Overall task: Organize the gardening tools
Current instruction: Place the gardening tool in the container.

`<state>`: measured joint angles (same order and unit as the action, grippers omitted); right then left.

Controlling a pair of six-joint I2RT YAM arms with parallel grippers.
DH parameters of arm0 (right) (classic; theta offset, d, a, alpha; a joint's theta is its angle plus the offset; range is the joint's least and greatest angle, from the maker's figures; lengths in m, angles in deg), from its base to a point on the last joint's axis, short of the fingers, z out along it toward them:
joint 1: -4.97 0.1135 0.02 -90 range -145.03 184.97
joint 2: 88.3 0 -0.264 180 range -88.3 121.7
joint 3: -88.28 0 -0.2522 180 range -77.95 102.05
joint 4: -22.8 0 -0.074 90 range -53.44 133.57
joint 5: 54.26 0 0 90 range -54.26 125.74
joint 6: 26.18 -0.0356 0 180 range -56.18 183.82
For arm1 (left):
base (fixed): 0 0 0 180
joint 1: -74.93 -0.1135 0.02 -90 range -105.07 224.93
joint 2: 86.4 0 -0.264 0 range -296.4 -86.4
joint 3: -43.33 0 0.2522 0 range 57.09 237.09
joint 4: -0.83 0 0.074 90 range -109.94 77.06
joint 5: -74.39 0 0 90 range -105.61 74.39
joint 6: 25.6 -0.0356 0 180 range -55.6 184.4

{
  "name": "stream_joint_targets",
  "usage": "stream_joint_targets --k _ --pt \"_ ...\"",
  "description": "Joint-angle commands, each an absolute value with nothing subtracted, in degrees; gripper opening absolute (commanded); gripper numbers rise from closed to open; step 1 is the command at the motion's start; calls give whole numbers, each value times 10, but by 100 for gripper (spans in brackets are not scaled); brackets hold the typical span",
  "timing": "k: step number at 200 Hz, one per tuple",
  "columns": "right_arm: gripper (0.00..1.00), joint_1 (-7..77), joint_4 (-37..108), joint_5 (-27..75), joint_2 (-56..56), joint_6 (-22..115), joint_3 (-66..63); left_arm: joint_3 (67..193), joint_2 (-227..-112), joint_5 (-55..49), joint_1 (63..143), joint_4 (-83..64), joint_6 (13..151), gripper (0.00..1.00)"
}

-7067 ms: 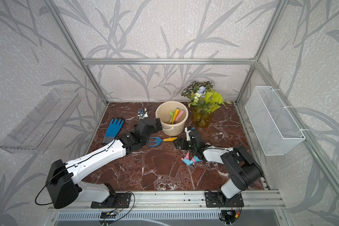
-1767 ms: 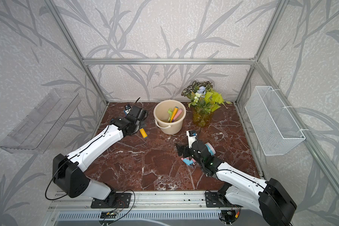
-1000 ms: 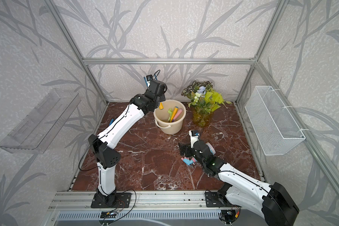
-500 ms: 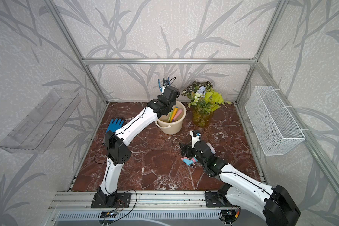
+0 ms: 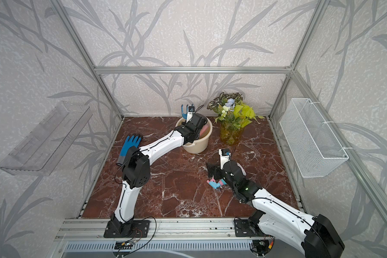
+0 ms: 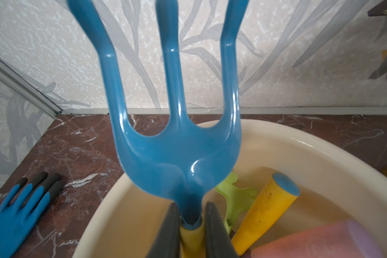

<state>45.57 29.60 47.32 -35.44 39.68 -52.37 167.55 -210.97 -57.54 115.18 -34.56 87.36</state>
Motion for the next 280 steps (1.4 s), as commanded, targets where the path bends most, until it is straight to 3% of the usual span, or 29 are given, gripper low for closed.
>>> stream_joint_targets --k 1,21,49,108,151,209,280 --pt "96 453 306 481 -364 392 -530 1670 -2099 -592 1156 -322 883 30" --pt "96 453 311 481 -364 392 -528 1670 -2091 -592 1156 -322 881 44" --pt "96 448 344 490 -364 370 -509 1672 -2077 -597 1159 -323 873 46" --pt "96 438 475 505 -359 338 -435 1678 -2012 -582 1169 -350 869 65" --pt "96 407 633 545 -350 269 -370 1631 -1941 -496 1186 -384 881 65" --pt "99 326 742 555 -365 219 -354 1473 -1846 -327 1249 -368 900 69" --pt "99 267 710 491 -334 238 -398 1200 -1714 -231 1329 -264 934 72"
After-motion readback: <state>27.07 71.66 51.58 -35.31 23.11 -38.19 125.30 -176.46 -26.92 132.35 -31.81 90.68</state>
